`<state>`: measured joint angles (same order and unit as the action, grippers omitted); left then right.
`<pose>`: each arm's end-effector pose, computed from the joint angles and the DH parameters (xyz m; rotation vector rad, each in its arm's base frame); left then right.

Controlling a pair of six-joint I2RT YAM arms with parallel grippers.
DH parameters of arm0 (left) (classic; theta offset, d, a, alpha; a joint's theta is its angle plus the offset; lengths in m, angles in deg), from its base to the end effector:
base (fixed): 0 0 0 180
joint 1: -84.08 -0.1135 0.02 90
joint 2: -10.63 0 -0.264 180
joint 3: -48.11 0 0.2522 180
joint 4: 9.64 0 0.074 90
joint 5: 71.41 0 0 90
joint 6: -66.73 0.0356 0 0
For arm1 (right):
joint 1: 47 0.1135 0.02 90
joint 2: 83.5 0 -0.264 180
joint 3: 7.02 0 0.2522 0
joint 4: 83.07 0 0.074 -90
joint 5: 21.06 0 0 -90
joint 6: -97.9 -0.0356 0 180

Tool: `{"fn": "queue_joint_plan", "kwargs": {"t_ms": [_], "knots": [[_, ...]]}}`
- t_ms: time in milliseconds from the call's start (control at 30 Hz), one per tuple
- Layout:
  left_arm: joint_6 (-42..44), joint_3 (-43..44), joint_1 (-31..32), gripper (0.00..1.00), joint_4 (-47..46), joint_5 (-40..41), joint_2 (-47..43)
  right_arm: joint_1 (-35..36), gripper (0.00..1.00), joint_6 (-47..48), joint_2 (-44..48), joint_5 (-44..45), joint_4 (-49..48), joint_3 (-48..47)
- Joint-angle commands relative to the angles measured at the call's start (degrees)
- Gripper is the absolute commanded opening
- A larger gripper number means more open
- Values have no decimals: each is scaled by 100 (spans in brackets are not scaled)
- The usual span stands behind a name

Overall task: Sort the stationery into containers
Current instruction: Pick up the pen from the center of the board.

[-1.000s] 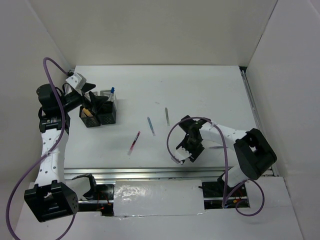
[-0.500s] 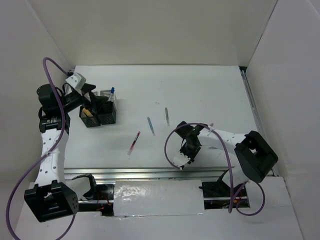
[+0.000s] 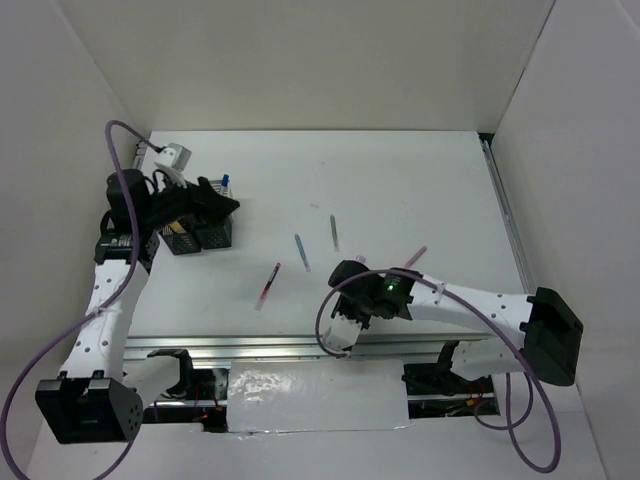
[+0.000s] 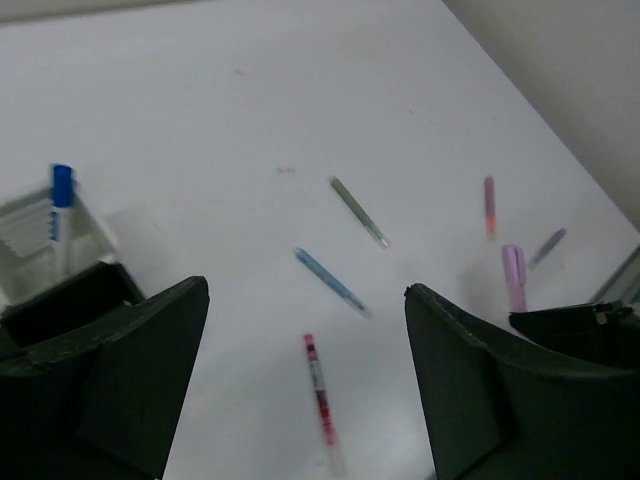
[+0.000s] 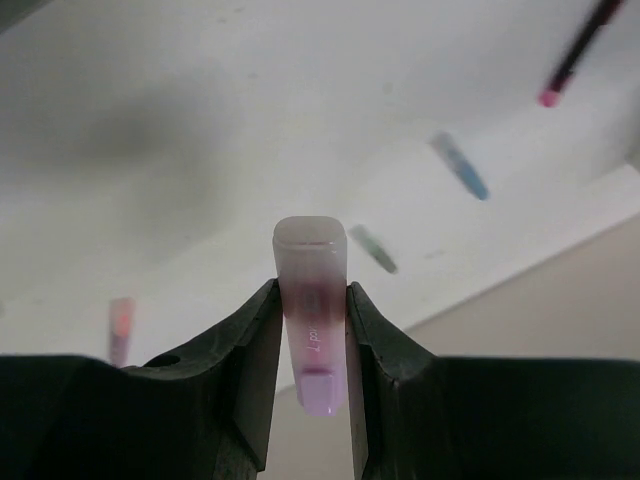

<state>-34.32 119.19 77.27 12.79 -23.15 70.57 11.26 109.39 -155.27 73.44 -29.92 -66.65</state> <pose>0.2350 0.0042 0.3710 0.2593 1.7489 -0.6941 0.1232 0.1939 0.2117 -2.7042 0.5070 -0.3225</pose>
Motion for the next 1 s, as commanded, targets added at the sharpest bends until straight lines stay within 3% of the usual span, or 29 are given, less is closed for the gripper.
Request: {"fn": "queue_joint_plan", "kwargs": {"t_ms": [0,233,633,967], "knots": [[-635,253,880,92,609,894,-62,675,7,-384,32,938,-240,-510],[-1584,482,2524,86,1287,1686,606,1600,5,-990,-320,1879,-328,-1125],[-2156,587,3141,82,1006,1387,1178,2426,4,-1387,-417,2338,-125,-1250],[-2094,456,3326,86,918,1159,1011,2532,1,-781,330,1774,-1487,-494]]}}
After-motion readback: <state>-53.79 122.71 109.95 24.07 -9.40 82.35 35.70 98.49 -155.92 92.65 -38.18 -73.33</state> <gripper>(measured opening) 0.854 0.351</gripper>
